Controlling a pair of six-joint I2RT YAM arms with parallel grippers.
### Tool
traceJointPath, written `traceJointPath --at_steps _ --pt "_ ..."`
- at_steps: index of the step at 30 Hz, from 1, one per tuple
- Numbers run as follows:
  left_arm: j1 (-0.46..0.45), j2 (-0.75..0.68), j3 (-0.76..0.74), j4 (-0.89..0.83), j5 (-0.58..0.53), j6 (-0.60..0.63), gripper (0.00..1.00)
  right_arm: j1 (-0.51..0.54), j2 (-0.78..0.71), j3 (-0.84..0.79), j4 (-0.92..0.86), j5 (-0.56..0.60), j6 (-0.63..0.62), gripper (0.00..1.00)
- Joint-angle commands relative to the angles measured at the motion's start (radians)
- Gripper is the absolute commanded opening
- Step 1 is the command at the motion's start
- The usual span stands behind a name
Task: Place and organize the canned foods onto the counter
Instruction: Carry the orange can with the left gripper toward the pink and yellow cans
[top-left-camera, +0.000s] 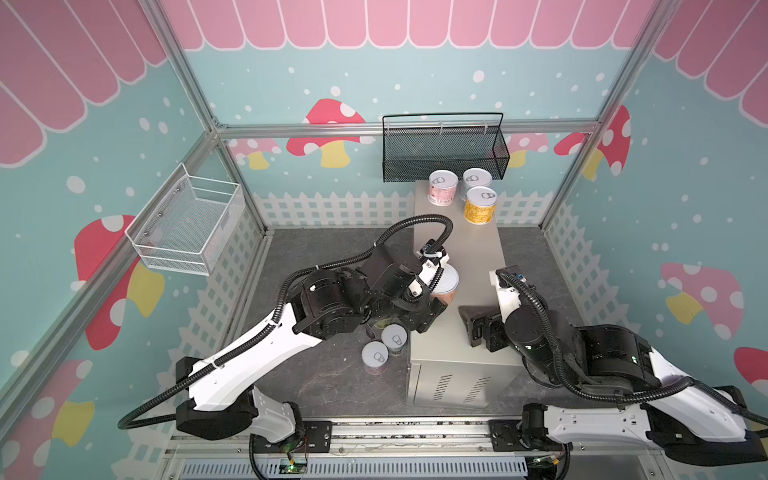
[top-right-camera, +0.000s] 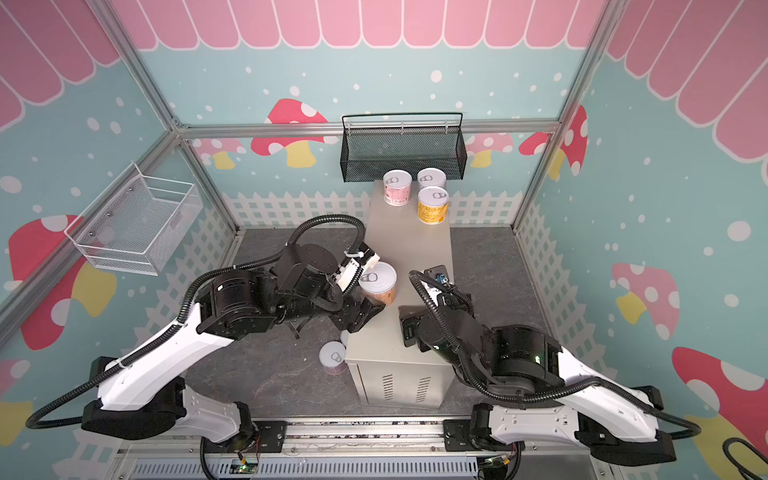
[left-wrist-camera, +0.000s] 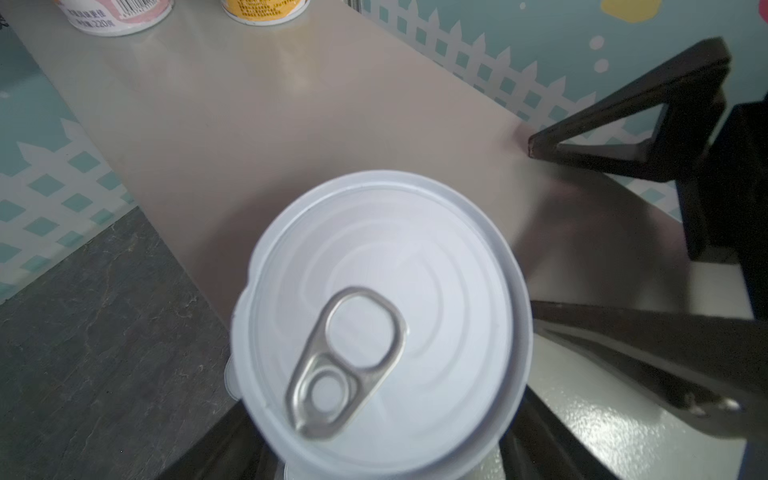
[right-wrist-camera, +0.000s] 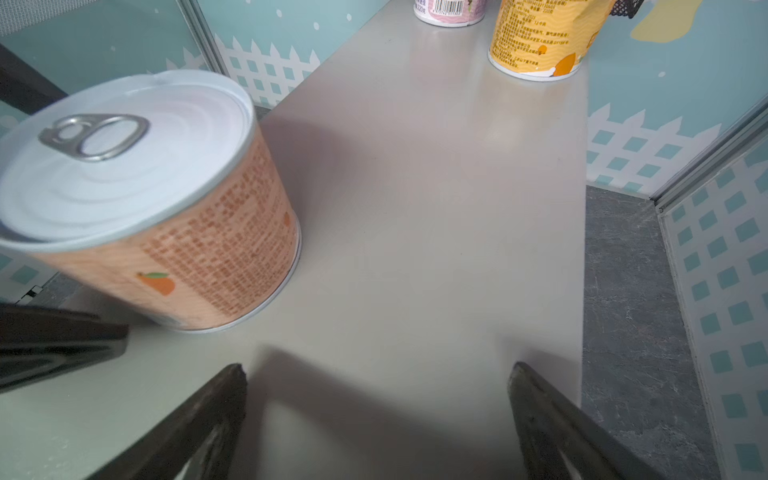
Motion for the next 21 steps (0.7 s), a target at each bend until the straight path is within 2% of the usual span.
traceJointPath --at_steps 1,5,11,21 --pt "0.009 0.0 -0.018 0.103 -0.024 0.029 0.71 -0.001 -0.008 0.0 -0.028 0.0 0.015 1.0" --pt "0.027 0.006 -0.059 0.188 -0.036 0.036 0.67 -0.002 -0.013 -0.017 -0.028 0.0 0.025 0.99" --pt "0.088 0.014 -0.126 0.316 0.045 0.054 0.67 -0.002 -0.045 -0.045 -0.02 0.009 0.025 0.99" --pt "0.169 0.084 -0.123 0.43 0.116 0.077 0.69 -0.001 -0.094 -0.128 0.025 -0.017 0.024 1.0"
